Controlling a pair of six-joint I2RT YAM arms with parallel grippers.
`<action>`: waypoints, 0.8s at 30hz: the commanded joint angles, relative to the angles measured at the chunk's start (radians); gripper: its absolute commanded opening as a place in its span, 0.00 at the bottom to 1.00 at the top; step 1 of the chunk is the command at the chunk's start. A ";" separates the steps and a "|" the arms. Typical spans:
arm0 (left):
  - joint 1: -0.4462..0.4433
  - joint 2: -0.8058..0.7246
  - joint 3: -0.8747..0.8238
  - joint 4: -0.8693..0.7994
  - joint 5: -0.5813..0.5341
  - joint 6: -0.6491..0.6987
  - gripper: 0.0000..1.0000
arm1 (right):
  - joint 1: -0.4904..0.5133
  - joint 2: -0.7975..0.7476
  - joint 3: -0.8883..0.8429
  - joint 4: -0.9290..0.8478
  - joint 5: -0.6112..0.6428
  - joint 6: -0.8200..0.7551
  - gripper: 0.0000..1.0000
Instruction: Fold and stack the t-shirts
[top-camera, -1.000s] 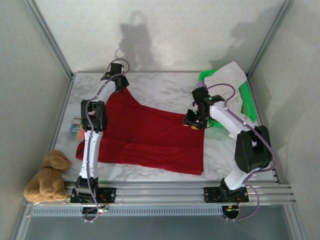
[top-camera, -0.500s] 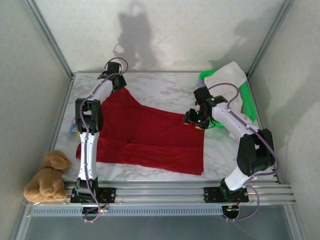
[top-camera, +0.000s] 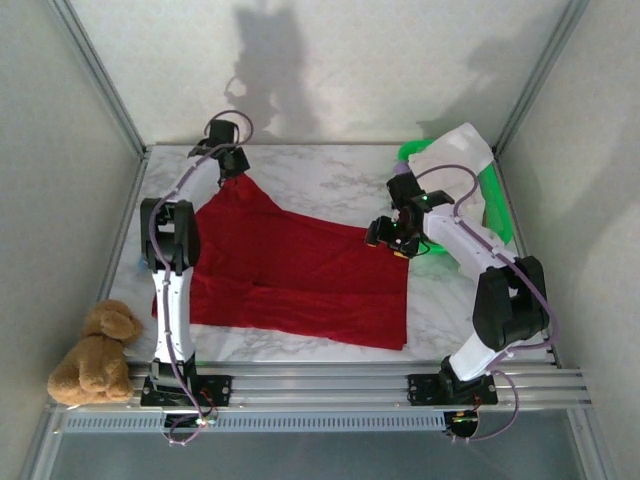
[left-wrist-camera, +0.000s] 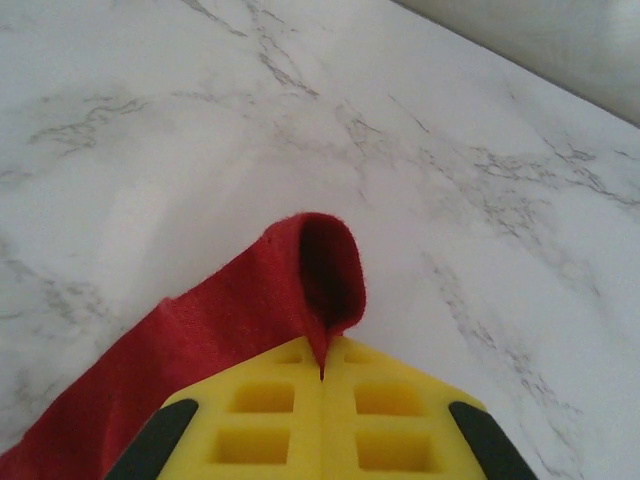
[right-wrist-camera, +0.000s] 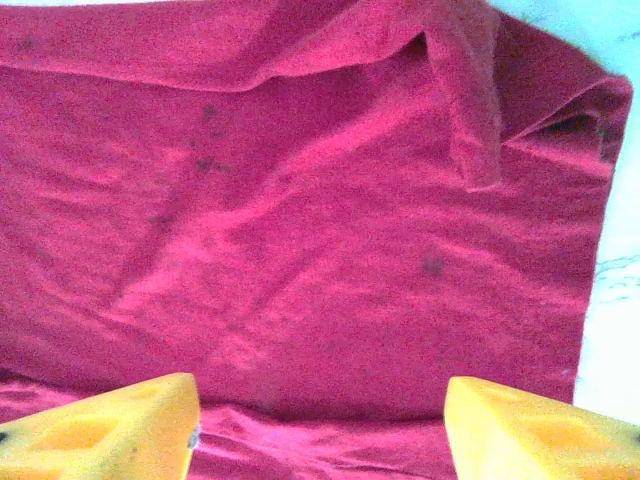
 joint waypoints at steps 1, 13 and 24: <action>0.001 -0.114 -0.091 0.009 -0.009 0.007 0.00 | -0.008 0.052 0.064 0.005 0.081 0.007 0.65; 0.012 -0.202 -0.207 0.038 0.030 -0.004 0.00 | 0.012 0.166 0.165 -0.089 0.330 -0.092 0.46; 0.017 -0.212 -0.210 0.031 0.042 -0.005 0.00 | 0.011 0.239 0.152 -0.048 0.319 -0.178 0.27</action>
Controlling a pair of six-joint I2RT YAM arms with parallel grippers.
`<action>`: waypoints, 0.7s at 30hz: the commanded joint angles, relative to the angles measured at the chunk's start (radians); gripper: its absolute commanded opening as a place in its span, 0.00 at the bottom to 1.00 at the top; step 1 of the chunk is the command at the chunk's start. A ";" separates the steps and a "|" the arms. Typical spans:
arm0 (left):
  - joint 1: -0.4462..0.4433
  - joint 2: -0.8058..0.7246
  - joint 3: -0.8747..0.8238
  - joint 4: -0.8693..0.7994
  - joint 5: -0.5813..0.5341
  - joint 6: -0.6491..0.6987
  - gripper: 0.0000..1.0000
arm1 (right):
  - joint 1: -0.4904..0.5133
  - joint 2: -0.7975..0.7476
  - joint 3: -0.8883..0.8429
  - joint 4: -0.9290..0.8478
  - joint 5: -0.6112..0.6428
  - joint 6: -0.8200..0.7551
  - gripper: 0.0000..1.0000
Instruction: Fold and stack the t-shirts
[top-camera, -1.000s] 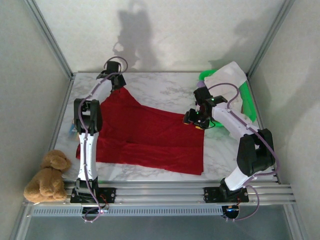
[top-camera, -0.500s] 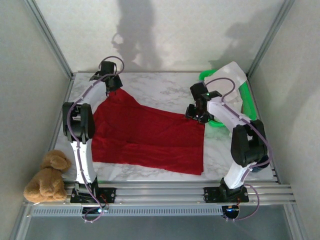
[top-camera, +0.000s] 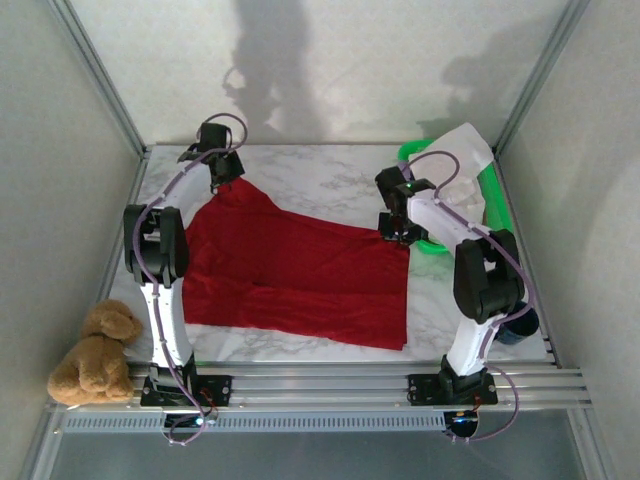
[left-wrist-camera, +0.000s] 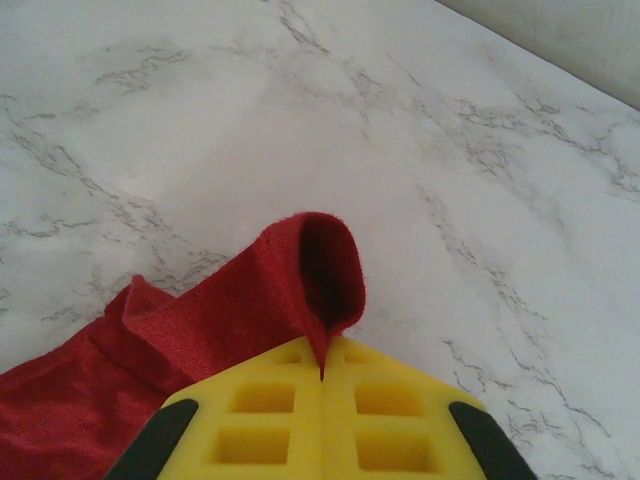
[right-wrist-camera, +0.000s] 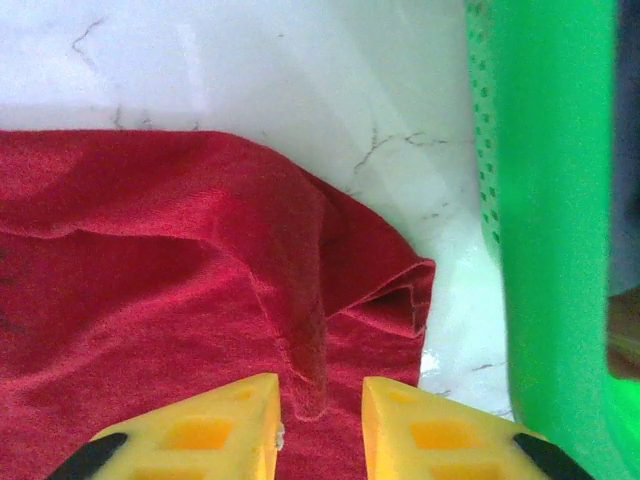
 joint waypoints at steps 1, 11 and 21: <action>0.009 -0.042 -0.009 -0.002 0.011 -0.002 0.00 | 0.005 0.041 0.020 -0.002 0.017 -0.032 0.26; 0.013 -0.084 -0.028 -0.023 0.011 0.005 0.00 | 0.007 0.056 0.077 -0.069 0.059 -0.092 0.00; 0.020 -0.222 -0.074 -0.112 -0.033 0.017 0.00 | 0.039 -0.028 0.061 -0.230 0.179 -0.172 0.00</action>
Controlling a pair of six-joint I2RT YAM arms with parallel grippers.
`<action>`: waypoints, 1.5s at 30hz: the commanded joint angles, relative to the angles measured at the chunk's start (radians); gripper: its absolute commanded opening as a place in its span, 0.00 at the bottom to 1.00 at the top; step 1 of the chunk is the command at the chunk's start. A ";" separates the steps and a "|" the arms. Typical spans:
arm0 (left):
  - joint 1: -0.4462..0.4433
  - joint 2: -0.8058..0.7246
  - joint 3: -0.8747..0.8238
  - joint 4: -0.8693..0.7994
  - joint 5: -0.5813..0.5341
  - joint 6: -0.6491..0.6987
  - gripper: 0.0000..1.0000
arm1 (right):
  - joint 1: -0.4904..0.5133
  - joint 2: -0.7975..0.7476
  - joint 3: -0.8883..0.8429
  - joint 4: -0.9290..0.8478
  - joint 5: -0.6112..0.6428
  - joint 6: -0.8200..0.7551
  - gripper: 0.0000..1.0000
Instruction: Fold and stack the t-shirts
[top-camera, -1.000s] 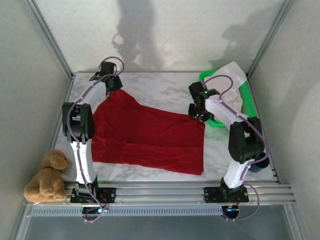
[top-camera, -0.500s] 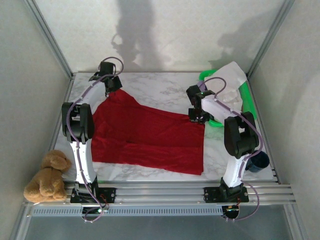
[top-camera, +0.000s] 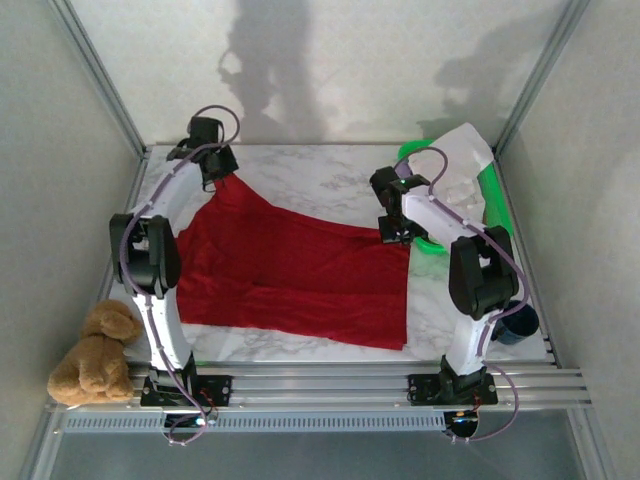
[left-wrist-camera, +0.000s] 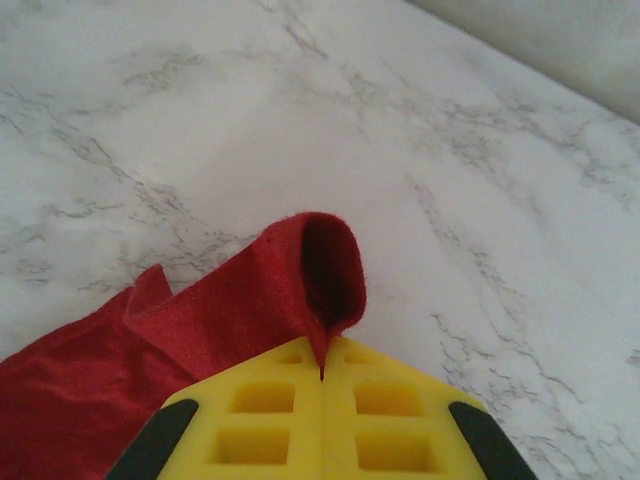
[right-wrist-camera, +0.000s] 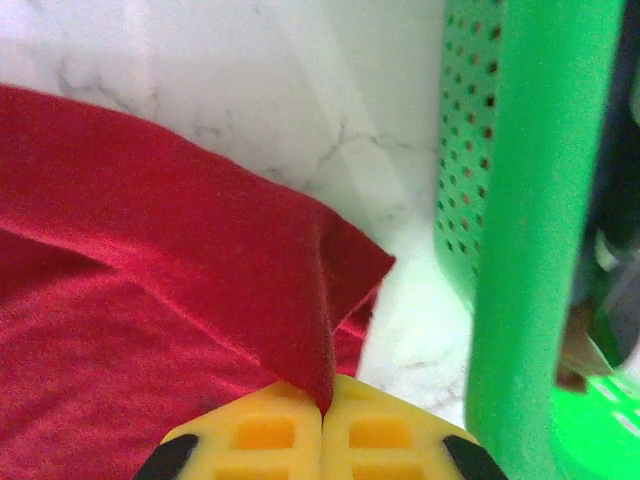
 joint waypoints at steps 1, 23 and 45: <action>0.009 -0.105 -0.045 -0.066 -0.035 0.014 0.00 | 0.012 -0.068 -0.021 -0.097 0.060 -0.034 0.00; 0.110 -0.427 -0.425 -0.134 -0.008 0.025 0.00 | 0.131 -0.142 -0.295 -0.149 -0.012 0.167 0.00; 0.140 -0.461 -0.762 -0.027 0.021 -0.039 0.00 | 0.256 -0.139 -0.181 -0.251 -0.035 0.175 0.56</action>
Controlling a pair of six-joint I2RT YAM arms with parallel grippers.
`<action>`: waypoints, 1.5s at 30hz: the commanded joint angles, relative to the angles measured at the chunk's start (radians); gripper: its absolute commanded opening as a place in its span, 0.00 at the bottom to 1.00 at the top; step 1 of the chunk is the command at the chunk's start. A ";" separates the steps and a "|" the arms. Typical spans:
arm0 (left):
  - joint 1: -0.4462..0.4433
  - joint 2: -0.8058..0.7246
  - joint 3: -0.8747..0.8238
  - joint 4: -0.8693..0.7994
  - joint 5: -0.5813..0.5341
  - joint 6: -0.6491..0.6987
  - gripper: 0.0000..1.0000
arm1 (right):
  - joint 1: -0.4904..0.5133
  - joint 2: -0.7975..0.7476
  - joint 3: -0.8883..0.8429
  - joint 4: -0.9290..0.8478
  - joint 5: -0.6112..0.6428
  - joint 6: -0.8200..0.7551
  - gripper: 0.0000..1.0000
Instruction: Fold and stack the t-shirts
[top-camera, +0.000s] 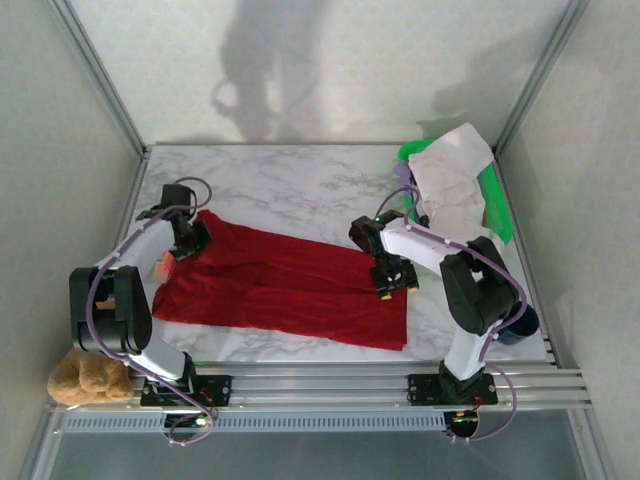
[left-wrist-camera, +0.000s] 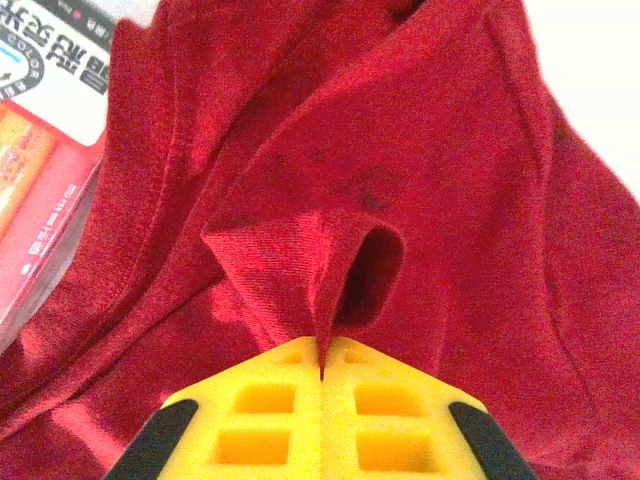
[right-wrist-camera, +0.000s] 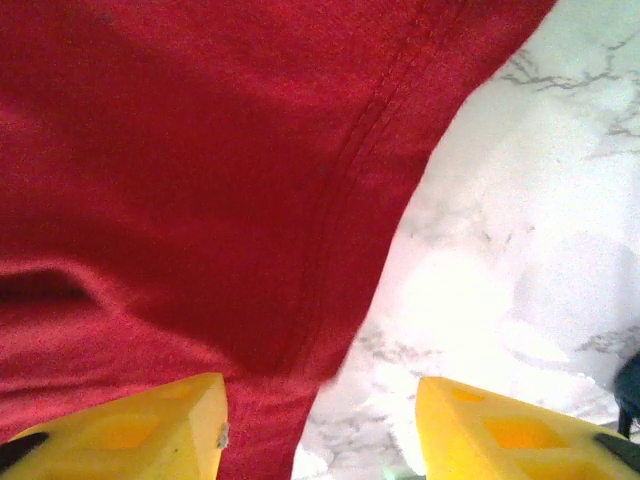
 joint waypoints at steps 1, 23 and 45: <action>0.011 -0.009 -0.029 0.053 -0.008 -0.033 0.00 | 0.037 -0.057 0.098 -0.092 0.012 0.027 0.57; 0.013 0.134 0.242 0.034 0.233 -0.092 0.00 | 0.058 0.043 0.259 0.400 -0.399 0.103 0.57; -0.067 0.598 0.670 0.065 0.382 -0.104 0.00 | 0.255 0.395 0.616 0.547 -0.331 0.100 0.24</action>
